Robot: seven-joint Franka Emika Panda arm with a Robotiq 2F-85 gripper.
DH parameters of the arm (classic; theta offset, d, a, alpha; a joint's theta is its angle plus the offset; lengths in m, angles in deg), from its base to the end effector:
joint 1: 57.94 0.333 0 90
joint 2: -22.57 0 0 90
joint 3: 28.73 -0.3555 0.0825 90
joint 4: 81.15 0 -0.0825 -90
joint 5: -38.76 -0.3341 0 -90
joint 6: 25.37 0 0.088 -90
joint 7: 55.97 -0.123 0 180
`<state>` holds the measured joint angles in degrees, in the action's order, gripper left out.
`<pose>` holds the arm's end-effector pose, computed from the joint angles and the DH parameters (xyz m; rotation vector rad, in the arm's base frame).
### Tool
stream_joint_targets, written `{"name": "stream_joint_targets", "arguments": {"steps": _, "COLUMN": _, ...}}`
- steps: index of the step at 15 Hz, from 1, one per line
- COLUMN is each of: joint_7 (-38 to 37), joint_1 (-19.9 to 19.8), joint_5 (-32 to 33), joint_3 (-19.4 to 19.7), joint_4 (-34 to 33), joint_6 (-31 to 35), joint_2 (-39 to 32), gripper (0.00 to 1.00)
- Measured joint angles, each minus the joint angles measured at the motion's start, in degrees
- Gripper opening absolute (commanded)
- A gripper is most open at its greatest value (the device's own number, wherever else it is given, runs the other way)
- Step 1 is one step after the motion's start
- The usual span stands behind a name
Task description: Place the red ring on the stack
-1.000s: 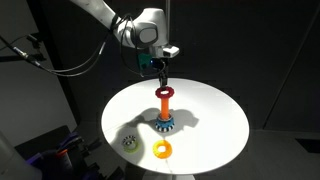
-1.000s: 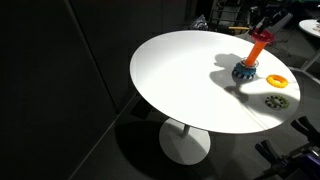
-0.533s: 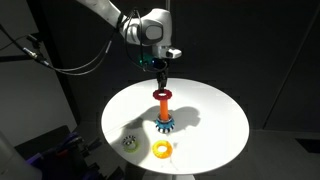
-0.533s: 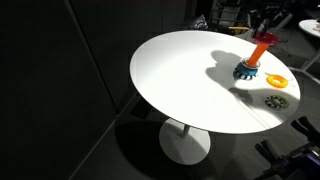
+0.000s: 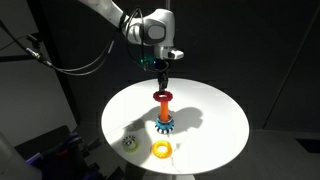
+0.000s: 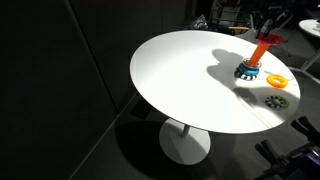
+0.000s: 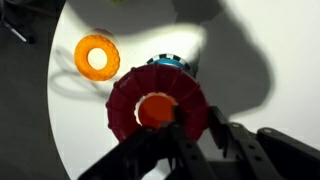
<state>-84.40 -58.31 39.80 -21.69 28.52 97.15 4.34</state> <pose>0.5756 -0.0707 0.3753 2.9278 -0.9229 -0.1235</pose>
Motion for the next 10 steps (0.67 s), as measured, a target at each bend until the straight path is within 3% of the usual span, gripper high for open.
{"name": "stream_joint_targets", "arguments": {"steps": 3, "joint_7": -0.54, "joint_1": -0.02, "joint_5": 0.09, "joint_3": 0.58, "joint_4": 0.00, "joint_6": 0.00, "joint_2": -0.05, "gripper": 0.10}}
{"name": "stream_joint_targets", "arguments": {"steps": 5, "joint_7": -0.60, "joint_1": -0.05, "joint_5": 0.09, "joint_3": 0.90, "joint_4": 0.00, "joint_6": 0.01, "joint_2": -0.15, "gripper": 0.55}}
{"name": "stream_joint_targets", "arguments": {"steps": 6, "joint_7": -0.60, "joint_1": -0.06, "joint_5": 0.10, "joint_3": 1.03, "joint_4": 0.00, "joint_6": 0.01, "joint_2": -0.25, "gripper": 0.57}}
{"name": "stream_joint_targets", "arguments": {"steps": 10, "joint_7": -0.60, "joint_1": -0.09, "joint_5": 0.10, "joint_3": 1.32, "joint_4": 0.01, "joint_6": 0.01, "joint_2": -0.83, "gripper": 0.88}}
